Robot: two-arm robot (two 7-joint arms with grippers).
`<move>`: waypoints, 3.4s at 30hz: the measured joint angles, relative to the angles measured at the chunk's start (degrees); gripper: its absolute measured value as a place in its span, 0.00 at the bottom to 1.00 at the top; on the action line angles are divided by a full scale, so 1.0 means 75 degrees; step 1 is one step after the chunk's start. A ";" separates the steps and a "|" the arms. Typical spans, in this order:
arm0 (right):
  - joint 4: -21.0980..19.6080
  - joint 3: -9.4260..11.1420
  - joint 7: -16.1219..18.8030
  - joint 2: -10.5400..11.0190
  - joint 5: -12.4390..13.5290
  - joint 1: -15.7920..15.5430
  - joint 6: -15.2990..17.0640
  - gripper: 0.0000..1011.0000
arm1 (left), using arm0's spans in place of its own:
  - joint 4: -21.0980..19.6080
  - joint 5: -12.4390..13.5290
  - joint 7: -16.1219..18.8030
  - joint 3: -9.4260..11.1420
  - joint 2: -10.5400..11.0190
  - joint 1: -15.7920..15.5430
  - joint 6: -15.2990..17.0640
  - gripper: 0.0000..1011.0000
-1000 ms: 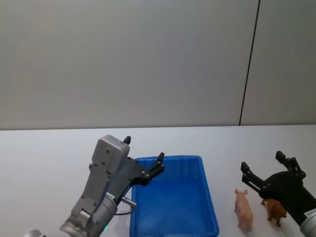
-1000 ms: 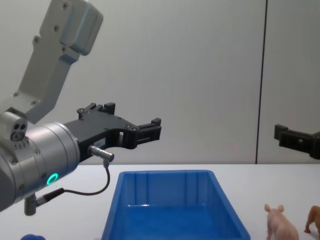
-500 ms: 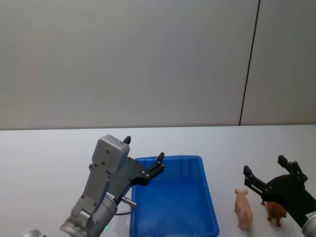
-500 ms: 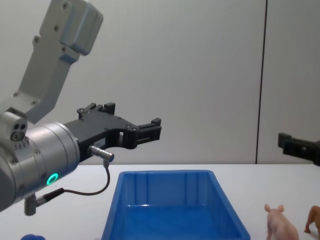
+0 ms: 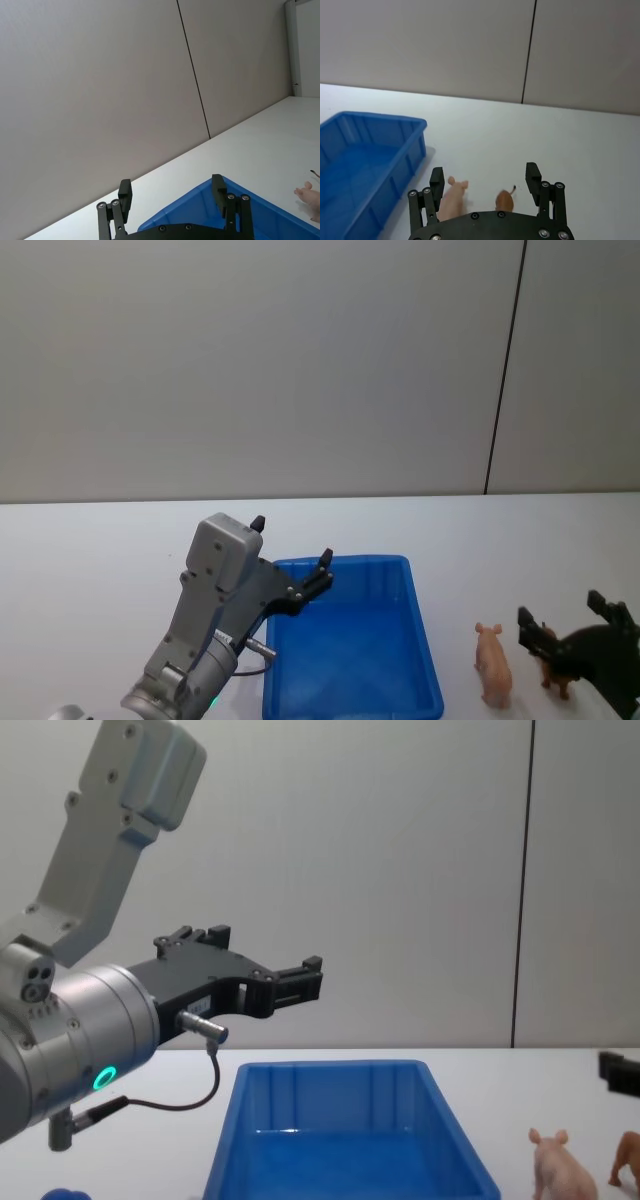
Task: Pick up the two dolls from the table and place them into the box.
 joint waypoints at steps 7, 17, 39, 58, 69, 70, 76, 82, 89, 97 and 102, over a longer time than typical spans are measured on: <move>-0.0022 0.0086 -0.0253 0.0103 0.0047 -0.0209 0.0308 0.99 | 0.0000 0.0000 0.0000 0.0000 0.0000 0.0000 0.0000 0.99; 0.0170 0.0147 -0.0351 0.0160 0.0002 -0.0331 0.0424 0.99 | 0.0000 0.0000 0.0000 0.0000 0.0000 0.0000 0.0000 0.99; 0.1035 0.0047 0.0168 -0.0069 -0.0483 0.0022 0.0192 0.90 | 0.0000 0.0000 0.0000 0.0000 0.0000 0.0000 0.0000 0.99; 0.1055 -0.0011 0.0081 -0.0213 -0.0733 0.0112 0.0425 0.42 | 0.0000 0.0000 0.0000 0.0000 0.0000 0.0000 0.0000 0.99; 0.0481 0.0024 -0.0126 -0.0189 -0.0924 0.0019 0.0367 0.42 | 0.0000 0.0000 0.0000 0.0000 0.0000 0.0000 0.0000 0.99; 0.0443 0.0025 -0.0123 -0.0189 -0.0931 0.0019 0.0355 0.42 | 0.0000 0.0000 0.0000 0.0000 0.0000 0.0000 0.0000 0.99; 0.0213 0.0017 0.0098 -0.0233 -0.0974 0.0094 0.0171 0.42 | 0.0000 -0.0001 0.0000 0.0000 0.0000 0.0000 0.0000 0.99; 0.0143 -0.0041 0.0492 -0.0333 -0.0964 0.0247 0.0017 0.42 | 0.0000 0.0000 0.0000 0.0000 0.0000 0.0000 0.0000 0.99; 0.0186 -0.0153 0.1098 -0.0506 -0.0895 0.0486 -0.0129 0.42 | 0.0000 0.0000 0.0000 0.0000 0.0000 0.0000 0.0000 0.99; 0.0380 -0.0307 0.1808 -0.0726 -0.0819 0.0773 -0.0254 0.42 | 0.0000 0.0000 0.0000 0.0000 0.0000 0.0000 0.0000 0.99; 0.0595 -0.0434 0.2354 -0.0912 -0.0773 0.1007 -0.0316 0.42 | 0.0000 0.0000 0.0000 0.0000 0.0000 0.0000 0.0000 0.99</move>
